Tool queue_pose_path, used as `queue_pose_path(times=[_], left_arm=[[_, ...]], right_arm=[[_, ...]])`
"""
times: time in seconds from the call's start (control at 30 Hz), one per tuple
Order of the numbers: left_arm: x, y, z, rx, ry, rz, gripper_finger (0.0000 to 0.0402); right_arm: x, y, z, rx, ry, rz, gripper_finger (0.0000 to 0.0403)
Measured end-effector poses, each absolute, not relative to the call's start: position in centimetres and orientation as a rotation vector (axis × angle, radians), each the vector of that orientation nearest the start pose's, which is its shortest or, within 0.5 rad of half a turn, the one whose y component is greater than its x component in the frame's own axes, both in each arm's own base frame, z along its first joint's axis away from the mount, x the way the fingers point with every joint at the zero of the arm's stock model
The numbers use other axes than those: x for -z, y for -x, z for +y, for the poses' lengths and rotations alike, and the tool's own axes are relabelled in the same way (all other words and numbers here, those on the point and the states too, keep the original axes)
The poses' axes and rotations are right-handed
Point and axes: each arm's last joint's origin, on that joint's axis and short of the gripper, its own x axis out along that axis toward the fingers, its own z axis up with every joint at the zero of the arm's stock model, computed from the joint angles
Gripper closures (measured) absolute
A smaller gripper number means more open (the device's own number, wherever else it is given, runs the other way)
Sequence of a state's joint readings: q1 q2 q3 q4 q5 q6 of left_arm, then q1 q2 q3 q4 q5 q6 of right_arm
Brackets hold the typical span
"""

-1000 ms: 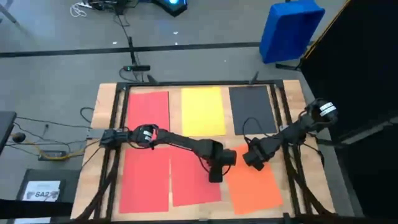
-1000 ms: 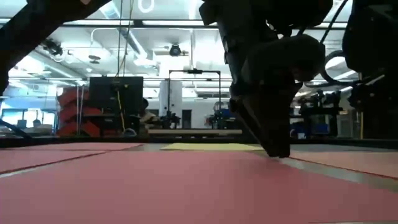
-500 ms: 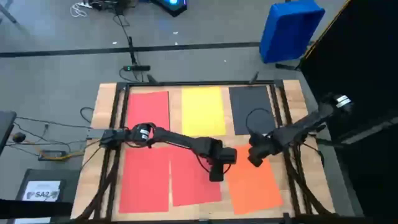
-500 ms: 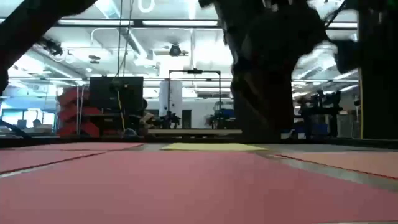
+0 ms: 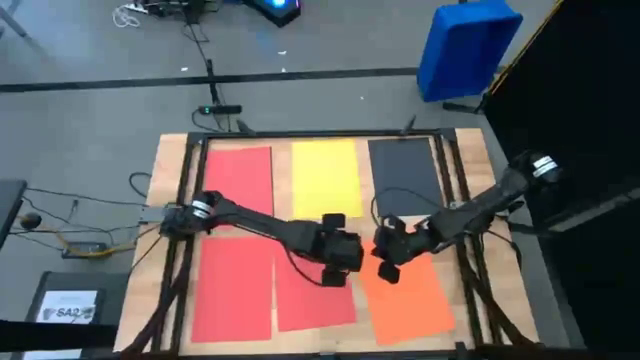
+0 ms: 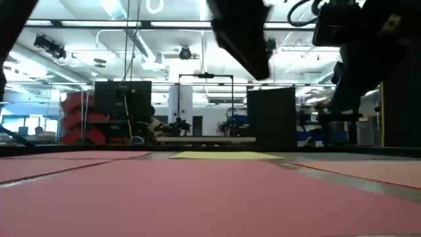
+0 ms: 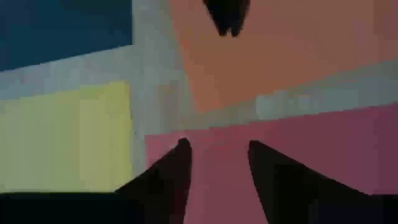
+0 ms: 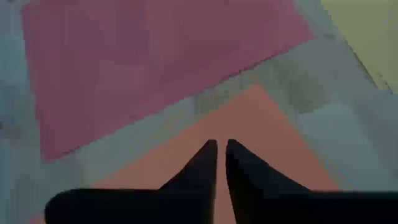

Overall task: Organize paper
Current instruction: Stack the orange paper on top of the orange paper

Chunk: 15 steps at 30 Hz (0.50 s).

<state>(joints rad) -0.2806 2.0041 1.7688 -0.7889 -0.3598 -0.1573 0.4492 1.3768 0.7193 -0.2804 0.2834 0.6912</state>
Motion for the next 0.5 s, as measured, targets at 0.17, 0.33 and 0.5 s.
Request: queue_pose_path(times=[0.17, 0.33, 0.5], left_arm=[[-26.1, -38.0, -9.5, -0.145, -0.071, 0.736, 0.0259], [-26.0, -35.6, -8.3, -0.095, 0.024, 0.589, 0.0259], [-26.1, -34.9, -8.3, -0.082, 0.030, 0.578, 0.0259]], right_arm=[[-17.6, -25.5, 10.7, 0.093, -0.249, 0.896, 0.0394], [-17.2, -28.5, 11.4, 0.027, -0.112, 0.957, 0.0394], [-16.2, -30.3, 11.1, 0.021, -0.039, 1.035, 0.0388]])
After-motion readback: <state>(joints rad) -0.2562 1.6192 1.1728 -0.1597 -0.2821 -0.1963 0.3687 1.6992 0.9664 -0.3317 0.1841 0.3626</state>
